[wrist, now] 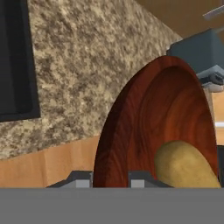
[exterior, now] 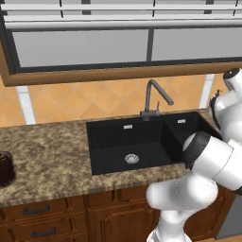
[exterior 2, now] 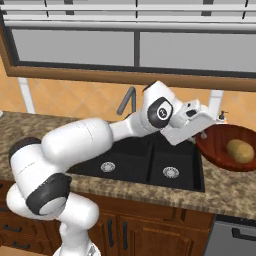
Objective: Pick the potato from the sink and place it in the bowl. Then pick the bowl and place it in the microwave. Then close the microwave door and press the start button.
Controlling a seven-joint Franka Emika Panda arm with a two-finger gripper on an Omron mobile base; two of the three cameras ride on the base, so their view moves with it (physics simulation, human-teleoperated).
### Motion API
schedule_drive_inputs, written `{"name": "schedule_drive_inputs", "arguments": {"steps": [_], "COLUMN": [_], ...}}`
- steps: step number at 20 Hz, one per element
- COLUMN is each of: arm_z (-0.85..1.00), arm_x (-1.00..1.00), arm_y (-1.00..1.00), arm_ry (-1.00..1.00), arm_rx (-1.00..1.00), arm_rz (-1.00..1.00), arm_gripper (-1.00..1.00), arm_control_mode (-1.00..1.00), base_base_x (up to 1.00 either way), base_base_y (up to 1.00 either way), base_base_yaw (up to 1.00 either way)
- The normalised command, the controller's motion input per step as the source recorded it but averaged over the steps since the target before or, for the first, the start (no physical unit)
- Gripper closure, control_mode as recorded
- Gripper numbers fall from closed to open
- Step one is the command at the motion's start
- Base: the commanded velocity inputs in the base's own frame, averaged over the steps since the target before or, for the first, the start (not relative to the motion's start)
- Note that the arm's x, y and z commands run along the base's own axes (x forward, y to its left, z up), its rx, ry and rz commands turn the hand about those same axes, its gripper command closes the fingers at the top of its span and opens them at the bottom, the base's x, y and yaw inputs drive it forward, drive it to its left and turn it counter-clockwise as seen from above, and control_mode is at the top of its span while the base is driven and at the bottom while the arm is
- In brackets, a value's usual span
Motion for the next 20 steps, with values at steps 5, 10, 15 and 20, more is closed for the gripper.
{"name": "schedule_drive_inputs", "arguments": {"steps": [5,10,15,20], "arm_z": [0.35,0.32,0.21,0.29], "arm_x": [-0.11,-0.09,-0.04,-0.08], "arm_y": [0.77,0.78,0.72,0.49], "arm_ry": [0.04,0.04,0.04,0.01], "arm_rx": [0.0,0.0,0.0,0.0], "arm_rz": [0.16,0.17,0.15,0.11], "arm_gripper": [1.0,1.0,1.0,1.0], "arm_control_mode": [-1.0,-1.0,-1.0,-1.0], "base_base_x": [0.0,0.0,0.0,0.0], "base_base_y": [0.0,0.0,0.0,0.0], "base_base_yaw": [0.0,0.0,0.0,0.0]}}
